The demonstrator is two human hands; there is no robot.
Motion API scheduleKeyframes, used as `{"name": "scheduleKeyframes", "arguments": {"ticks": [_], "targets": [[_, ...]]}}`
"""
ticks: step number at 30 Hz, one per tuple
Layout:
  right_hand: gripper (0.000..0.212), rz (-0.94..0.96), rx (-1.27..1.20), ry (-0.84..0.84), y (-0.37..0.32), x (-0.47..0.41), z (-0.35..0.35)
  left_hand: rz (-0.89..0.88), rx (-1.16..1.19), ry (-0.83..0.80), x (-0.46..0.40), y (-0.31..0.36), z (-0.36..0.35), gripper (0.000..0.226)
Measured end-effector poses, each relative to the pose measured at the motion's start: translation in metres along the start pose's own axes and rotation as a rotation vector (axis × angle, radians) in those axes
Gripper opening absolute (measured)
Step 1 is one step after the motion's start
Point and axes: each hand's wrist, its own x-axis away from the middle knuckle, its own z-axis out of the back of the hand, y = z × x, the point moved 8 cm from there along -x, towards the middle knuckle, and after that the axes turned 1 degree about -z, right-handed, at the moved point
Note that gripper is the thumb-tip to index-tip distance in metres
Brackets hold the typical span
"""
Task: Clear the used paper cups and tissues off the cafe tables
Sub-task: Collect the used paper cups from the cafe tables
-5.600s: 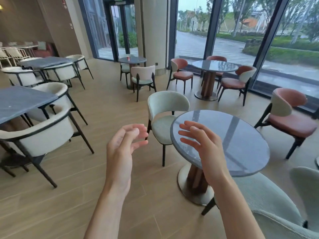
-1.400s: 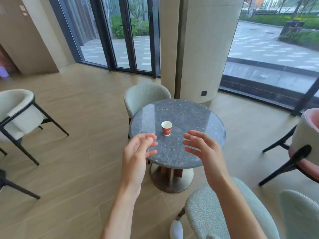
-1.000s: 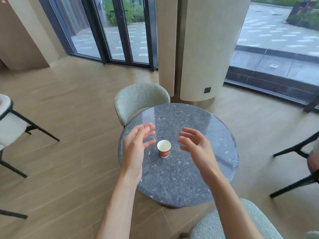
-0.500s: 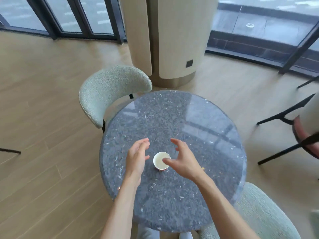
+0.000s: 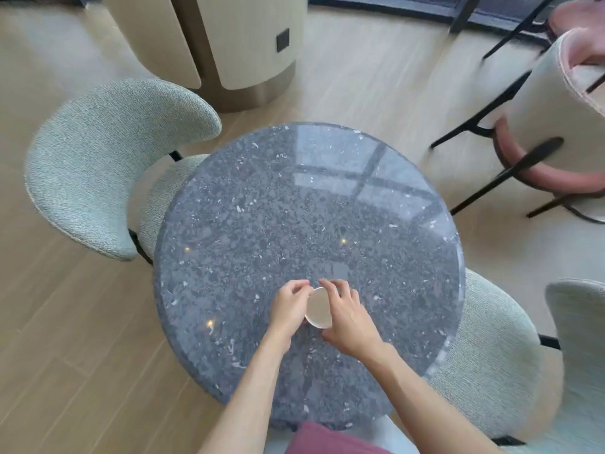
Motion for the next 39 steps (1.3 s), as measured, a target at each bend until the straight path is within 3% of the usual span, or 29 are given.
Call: {"name": "scheduleKeyframes", "arguments": {"ticks": [4, 11, 19, 23, 33, 39], "targets": [[0.08, -0.041, -0.136, 0.101, 0.008, 0.0, 0.006, 0.0, -0.049, -0.064, -0.004, 0.009, -0.008, 0.014], [0.08, -0.132, -0.417, 0.329, 0.041, 0.017, 0.043, -0.112, -0.122, -0.207, 0.005, 0.053, -0.045, 0.017], [0.076, -0.313, -0.728, 0.637, 0.11, 0.101, 0.093, -0.284, -0.17, -0.421, 0.062, 0.096, -0.132, 0.02], [0.072, -0.441, -0.846, 0.81, 0.155, 0.173, 0.096, -0.359, -0.249, -0.565, 0.113, 0.093, -0.187, 0.022], [0.087, -0.665, -1.131, 1.265, 0.245, 0.424, 0.033, -0.52, -0.283, -0.933, 0.305, 0.015, -0.32, 0.024], [0.066, -0.703, -1.26, 1.442, 0.273, 0.586, -0.022, -0.583, -0.241, -1.096, 0.428, -0.065, -0.359, 0.029]]}}
